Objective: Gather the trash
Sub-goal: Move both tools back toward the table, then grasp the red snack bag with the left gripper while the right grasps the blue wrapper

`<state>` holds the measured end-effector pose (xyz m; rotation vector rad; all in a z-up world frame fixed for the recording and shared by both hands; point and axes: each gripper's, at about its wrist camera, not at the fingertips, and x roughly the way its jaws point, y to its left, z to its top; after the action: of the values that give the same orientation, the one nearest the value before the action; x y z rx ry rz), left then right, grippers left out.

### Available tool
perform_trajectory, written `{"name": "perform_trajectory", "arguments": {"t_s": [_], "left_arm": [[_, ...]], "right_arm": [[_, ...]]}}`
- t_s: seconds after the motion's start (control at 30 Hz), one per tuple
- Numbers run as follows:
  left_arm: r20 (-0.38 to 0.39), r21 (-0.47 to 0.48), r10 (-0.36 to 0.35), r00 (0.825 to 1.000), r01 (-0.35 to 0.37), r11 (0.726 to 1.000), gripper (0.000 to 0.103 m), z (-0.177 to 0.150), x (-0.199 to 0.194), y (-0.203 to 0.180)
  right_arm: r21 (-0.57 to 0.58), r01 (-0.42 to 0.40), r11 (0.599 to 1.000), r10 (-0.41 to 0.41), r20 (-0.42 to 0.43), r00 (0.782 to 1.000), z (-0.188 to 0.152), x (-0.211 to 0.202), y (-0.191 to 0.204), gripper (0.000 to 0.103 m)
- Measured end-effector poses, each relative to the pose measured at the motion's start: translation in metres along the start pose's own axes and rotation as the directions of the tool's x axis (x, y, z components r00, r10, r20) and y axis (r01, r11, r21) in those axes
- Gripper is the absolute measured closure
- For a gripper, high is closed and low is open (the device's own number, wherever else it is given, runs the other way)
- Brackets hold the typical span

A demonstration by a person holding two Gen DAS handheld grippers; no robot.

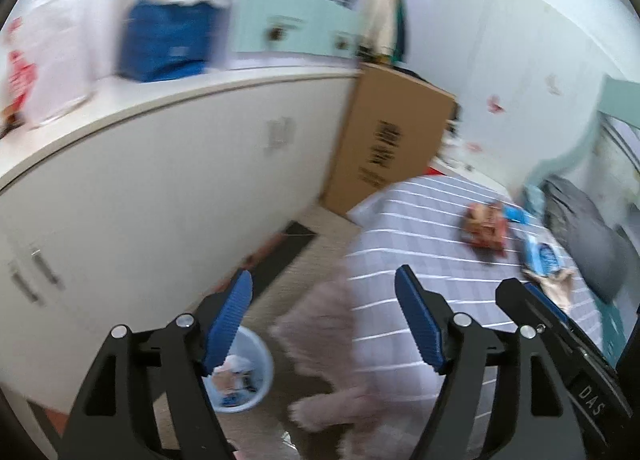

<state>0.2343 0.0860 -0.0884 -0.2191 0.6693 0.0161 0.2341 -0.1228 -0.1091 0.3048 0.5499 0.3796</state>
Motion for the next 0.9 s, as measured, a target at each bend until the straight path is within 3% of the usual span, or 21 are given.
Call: {"name": "perform_trajectory", "arguments": {"t_s": [0.27,0.4,0.73,0.83,0.87,0.9], "left_arm": [[-0.065,0.103,-0.131,0.989,0.137,0.985,0.029,0.015,0.070,-0.120],[-0.097,0.153,-0.160,0.982,0.174,0.973,0.029,0.023,0.105,-0.165],[-0.102,0.255,-0.088,0.991,0.112,0.960,0.029,0.036,0.162,-0.208],[-0.104,0.320,-0.094,0.990,0.123,0.939,0.029,0.038,0.169,-0.219],[-0.109,0.342,-0.084,0.990,0.117,0.933,0.031,0.038,0.171,-0.221],[-0.115,0.365,-0.071,0.991,0.109,0.925,0.040,0.037,0.175,-0.226]], "right_arm": [[0.096,0.168,0.981,-0.175,0.060,0.983,0.033,-0.032,-0.111,0.035],[0.114,0.221,0.969,-0.229,0.065,0.971,0.045,-0.036,-0.148,0.035],[0.113,0.260,0.959,-0.266,0.034,0.963,0.071,-0.018,-0.195,0.034],[0.101,0.262,0.960,-0.266,0.029,0.964,0.078,-0.010,-0.194,0.034],[0.098,0.262,0.960,-0.266,0.026,0.964,0.081,-0.007,-0.195,0.034],[0.100,0.257,0.961,-0.261,0.023,0.965,0.085,-0.004,-0.195,0.034]]}}
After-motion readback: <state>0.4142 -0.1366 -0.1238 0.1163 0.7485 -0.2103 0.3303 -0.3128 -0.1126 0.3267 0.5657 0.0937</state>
